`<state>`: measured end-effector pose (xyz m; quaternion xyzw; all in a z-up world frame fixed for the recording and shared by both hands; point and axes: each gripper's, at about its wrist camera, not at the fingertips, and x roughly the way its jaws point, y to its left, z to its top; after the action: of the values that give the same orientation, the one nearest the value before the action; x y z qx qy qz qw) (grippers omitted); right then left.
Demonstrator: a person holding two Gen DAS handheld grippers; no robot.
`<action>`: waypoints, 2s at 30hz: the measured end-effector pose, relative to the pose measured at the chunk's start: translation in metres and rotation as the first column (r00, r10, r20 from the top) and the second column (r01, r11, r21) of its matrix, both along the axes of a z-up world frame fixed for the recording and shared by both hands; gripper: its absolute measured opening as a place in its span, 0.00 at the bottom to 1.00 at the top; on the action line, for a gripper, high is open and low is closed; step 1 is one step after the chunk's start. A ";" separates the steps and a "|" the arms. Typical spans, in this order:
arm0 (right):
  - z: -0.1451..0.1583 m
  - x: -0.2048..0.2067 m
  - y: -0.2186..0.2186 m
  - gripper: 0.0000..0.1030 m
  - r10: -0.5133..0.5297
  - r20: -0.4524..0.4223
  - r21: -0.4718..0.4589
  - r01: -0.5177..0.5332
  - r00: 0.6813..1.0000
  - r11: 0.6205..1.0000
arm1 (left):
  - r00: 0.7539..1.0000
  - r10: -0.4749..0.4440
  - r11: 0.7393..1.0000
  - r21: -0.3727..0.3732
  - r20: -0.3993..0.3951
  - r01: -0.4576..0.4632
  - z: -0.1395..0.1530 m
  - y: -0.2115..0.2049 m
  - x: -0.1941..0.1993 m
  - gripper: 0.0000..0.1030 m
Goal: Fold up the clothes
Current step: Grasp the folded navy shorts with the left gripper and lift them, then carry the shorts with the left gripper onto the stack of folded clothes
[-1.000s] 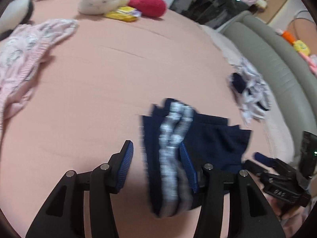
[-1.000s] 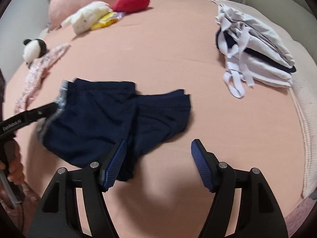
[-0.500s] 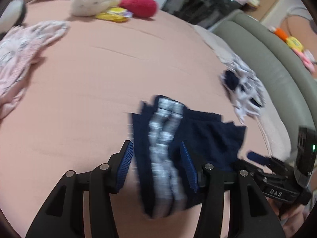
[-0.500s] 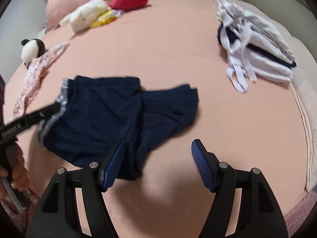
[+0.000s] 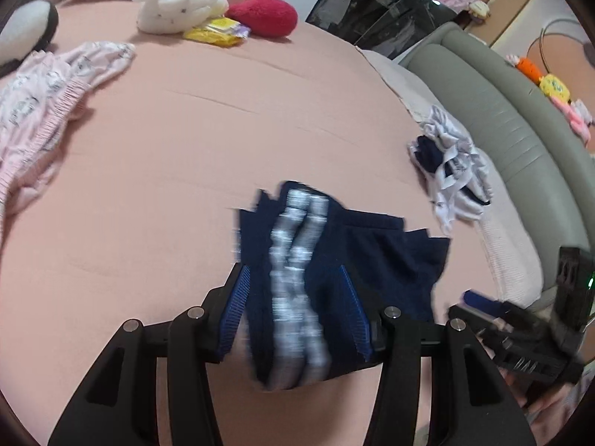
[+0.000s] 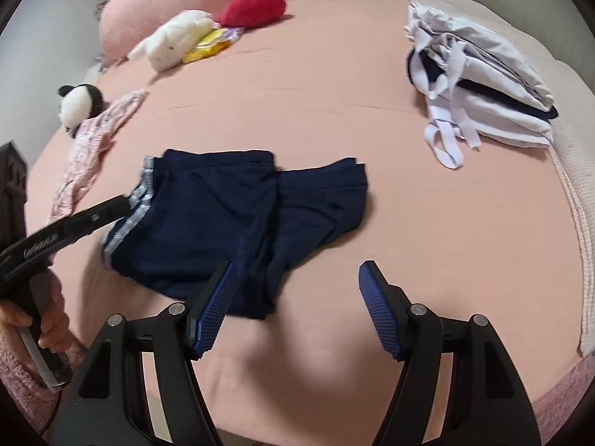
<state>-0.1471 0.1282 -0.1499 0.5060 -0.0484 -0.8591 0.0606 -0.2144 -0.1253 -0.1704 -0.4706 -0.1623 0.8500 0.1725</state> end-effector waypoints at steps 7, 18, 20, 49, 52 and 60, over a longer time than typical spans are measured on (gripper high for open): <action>-0.038 -0.023 0.001 0.67 0.023 0.068 0.061 -0.027 0.997 0.998 | 0.997 0.060 0.993 -0.109 0.049 -0.055 -0.011 0.027 -0.002 0.50; -0.024 -0.005 0.068 0.68 -0.091 0.054 -0.096 0.096 0.994 0.991 | 0.993 0.076 0.992 -0.110 0.089 -0.066 -0.002 0.004 -0.008 0.51; -0.028 -0.006 0.076 0.68 -0.103 0.066 -0.097 0.109 0.992 0.989 | 0.992 0.083 0.993 -0.093 0.096 -0.074 -0.005 0.000 -0.008 0.51; 0.011 -0.039 0.020 0.13 0.057 -0.002 -0.315 -0.055 0.998 0.947 | 0.984 -0.171 0.980 -0.109 -0.044 0.165 0.061 0.089 -0.022 0.11; 0.064 -0.046 0.066 0.13 0.016 -0.095 -0.296 -0.043 0.995 0.954 | 0.964 -0.238 0.970 -0.070 -0.120 0.231 0.105 0.131 -0.044 0.11; 0.167 -0.091 0.220 0.13 -0.105 -0.252 -0.177 0.061 0.962 0.982 | 0.915 -0.316 0.943 0.018 -0.249 0.331 0.171 0.269 -0.131 0.11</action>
<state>-0.2380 0.3483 0.0173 0.3794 -0.1336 -0.9127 0.0727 -0.3457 0.1435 0.0001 -0.3783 -0.0853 0.8554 0.3433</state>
